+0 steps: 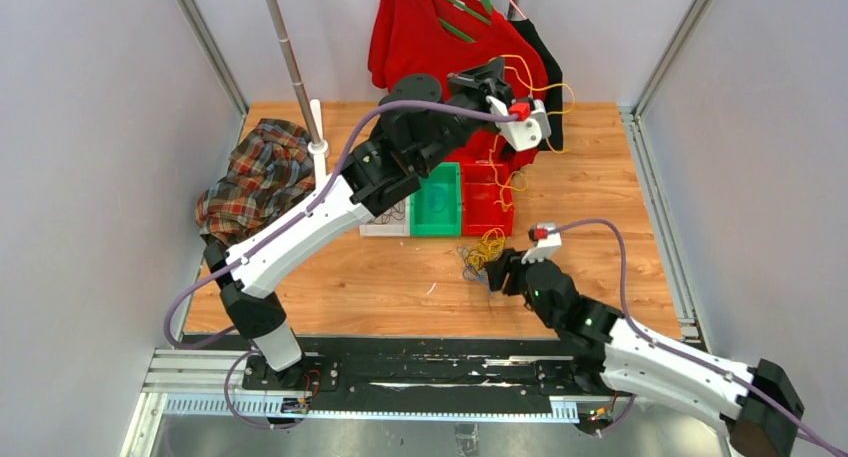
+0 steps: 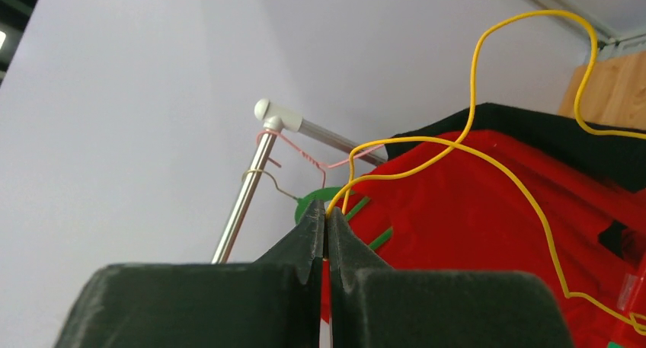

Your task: Untangle the cables

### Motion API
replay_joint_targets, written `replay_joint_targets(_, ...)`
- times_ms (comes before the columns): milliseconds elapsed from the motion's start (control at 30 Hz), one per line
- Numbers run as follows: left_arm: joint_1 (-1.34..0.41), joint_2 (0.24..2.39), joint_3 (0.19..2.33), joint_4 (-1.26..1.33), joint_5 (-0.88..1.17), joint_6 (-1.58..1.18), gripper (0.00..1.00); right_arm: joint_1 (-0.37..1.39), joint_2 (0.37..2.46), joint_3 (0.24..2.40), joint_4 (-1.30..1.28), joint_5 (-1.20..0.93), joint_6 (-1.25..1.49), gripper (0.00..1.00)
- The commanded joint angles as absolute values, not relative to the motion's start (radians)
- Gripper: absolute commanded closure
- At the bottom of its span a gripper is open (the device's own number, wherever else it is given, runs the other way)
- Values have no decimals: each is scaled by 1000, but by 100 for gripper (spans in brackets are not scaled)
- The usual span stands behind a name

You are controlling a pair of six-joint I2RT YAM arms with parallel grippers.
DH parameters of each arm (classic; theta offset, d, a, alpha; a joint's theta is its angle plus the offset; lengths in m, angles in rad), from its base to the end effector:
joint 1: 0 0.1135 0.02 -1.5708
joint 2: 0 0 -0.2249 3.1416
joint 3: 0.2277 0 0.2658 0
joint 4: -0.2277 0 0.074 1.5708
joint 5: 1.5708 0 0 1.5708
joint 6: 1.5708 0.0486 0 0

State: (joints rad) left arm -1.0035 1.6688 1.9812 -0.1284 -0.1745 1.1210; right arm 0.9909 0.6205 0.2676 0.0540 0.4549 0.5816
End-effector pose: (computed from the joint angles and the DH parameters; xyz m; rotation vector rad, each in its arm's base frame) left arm 0.2166 -0.3242 0.4963 1.1391 0.8019 0.2189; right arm 0.1347 0.1666 0.1764 -0.0670 1.8912 0.6696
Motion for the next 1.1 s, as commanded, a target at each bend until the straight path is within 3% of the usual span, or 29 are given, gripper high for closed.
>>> replay_joint_targets(0,-954,1701,2040,-127,-191,1128,99,796,843,341,218,413,537,45)
replay_joint_targets(200,-930,1735,2060,-135,-194,1111,99,706,1221,439,386,244,508,48)
replay_joint_targets(400,-918,1773,2088,-131,-176,1099,99,770,1333,374,434,147,581,59)
replay_joint_targets(533,-908,1798,2093,-127,-168,1089,100,813,1256,290,421,136,616,63)
replay_joint_targets(667,-903,1816,2082,-122,-167,1085,100,816,1061,275,252,149,619,62)
replay_joint_targets(900,-894,1825,2030,-114,-187,1065,99,812,741,336,5,243,595,36)
replay_joint_targets(1067,-893,1819,1991,-107,-190,1056,100,808,674,350,-48,279,584,31)
